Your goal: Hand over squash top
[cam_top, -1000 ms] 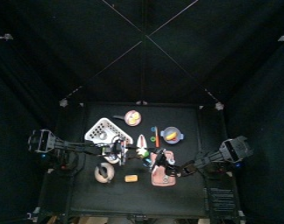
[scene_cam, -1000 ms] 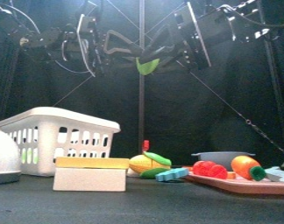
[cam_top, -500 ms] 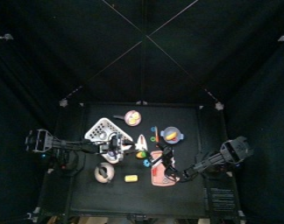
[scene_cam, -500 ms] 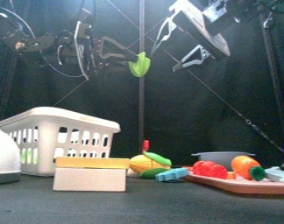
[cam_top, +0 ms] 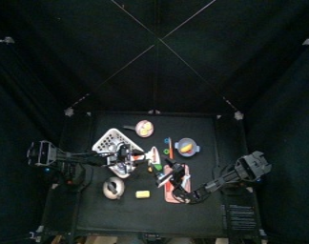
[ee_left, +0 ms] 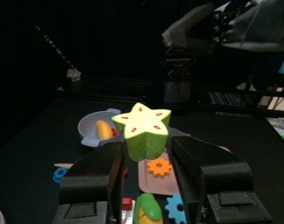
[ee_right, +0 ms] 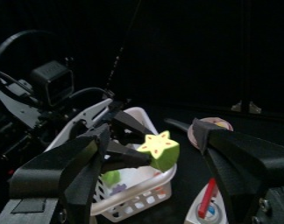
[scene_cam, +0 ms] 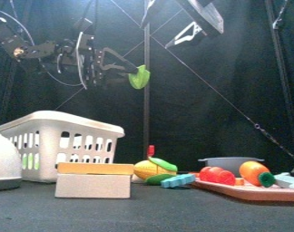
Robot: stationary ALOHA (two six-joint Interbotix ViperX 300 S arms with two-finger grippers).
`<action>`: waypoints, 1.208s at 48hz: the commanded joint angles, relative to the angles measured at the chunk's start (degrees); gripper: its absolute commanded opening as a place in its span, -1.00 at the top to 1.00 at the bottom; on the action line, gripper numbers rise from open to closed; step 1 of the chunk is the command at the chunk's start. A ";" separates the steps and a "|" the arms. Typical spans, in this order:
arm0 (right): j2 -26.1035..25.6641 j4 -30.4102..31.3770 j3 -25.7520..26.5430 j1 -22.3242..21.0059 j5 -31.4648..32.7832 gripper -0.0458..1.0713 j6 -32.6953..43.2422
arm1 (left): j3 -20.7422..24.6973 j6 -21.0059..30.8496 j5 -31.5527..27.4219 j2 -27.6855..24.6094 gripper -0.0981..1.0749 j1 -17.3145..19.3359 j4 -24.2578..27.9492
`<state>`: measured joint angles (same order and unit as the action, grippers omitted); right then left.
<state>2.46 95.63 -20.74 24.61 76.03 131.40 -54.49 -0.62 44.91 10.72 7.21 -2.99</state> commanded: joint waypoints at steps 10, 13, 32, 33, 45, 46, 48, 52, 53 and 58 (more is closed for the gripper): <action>0.26 4.04 3.60 0.26 0.44 -0.93 -0.09 | 0.53 0.00 0.62 0.62 -0.22 0.35 -0.44; 0.35 4.31 3.96 0.26 0.35 -0.93 -0.18 | 0.53 0.00 0.53 0.62 -0.22 0.44 -0.44; 0.35 5.80 2.72 1.14 1.41 -0.93 0.26 | 0.35 0.00 0.44 0.62 -0.22 0.62 -0.88; 0.35 5.80 2.72 1.14 1.41 -0.93 0.26 | 0.35 0.00 0.53 0.70 -0.22 0.62 -0.88; 0.35 5.80 2.64 1.23 1.67 -0.93 0.18 | 0.26 0.00 0.44 0.70 -0.22 0.62 -0.88; 0.35 5.89 2.72 1.32 1.67 -0.93 0.18 | 0.26 0.00 0.44 0.70 -0.22 0.62 -0.88; 0.35 5.98 2.72 1.32 1.67 -0.93 0.26 | 0.26 0.00 0.35 0.70 -0.22 0.62 -0.88; 0.35 6.24 3.08 1.41 1.67 -0.93 0.26 | 0.26 0.00 0.35 0.70 -0.22 0.62 -0.88; 0.35 6.42 2.99 1.41 1.76 -0.93 0.18 | 0.26 0.00 0.35 0.79 -0.22 0.62 -0.88; 0.35 6.33 2.55 1.67 1.93 -0.93 0.53 | 0.26 0.00 0.35 0.70 -0.22 0.62 -0.97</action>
<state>3.78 101.43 -18.81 26.02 77.43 131.66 -54.84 -0.53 44.91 10.72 7.65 -3.78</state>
